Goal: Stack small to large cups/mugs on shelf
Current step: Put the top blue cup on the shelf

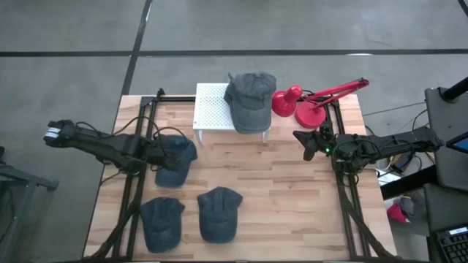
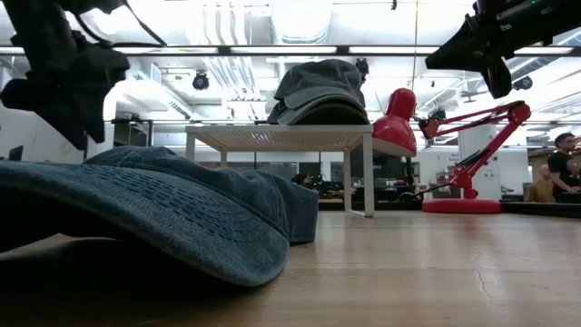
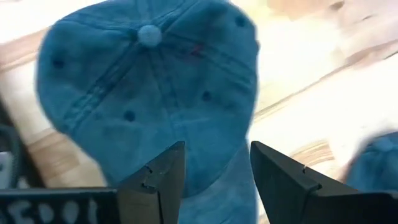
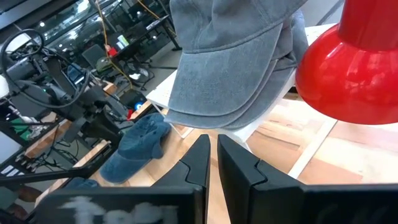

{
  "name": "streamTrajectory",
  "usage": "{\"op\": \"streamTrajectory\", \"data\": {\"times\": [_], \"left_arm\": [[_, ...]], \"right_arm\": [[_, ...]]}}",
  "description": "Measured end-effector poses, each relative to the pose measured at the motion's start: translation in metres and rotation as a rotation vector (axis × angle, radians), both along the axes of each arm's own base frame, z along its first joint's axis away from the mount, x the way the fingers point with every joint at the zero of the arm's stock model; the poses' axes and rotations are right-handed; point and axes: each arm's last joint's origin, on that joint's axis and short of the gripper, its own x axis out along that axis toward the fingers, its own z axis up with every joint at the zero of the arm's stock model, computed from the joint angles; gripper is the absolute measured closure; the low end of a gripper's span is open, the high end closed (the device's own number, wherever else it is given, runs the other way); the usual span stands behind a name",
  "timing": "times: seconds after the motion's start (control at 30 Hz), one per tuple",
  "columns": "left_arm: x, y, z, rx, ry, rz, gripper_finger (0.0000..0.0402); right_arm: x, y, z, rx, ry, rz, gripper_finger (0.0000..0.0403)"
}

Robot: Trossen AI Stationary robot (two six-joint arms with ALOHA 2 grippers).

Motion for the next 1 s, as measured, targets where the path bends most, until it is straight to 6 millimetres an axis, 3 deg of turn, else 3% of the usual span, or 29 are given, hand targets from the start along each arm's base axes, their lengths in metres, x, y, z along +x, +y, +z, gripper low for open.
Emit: {"op": "streamTrajectory", "data": {"times": [0.3,0.73,1.0], "left_arm": [[0.003,0.000,0.000,-0.041,-0.042,0.093,0.0209],[0.010,-0.002,-0.005,-0.048,-0.027,0.098,0.0094],[0.021,-0.005,-0.015,-0.037,0.059,0.023,0.0091]], "right_arm": [[0.000,0.000,0.000,-0.010,0.005,0.003,0.0374],[0.000,0.000,0.000,-0.050,0.028,0.013,0.0374],[0.000,0.000,0.000,-0.053,0.030,0.013,0.0374]]}}
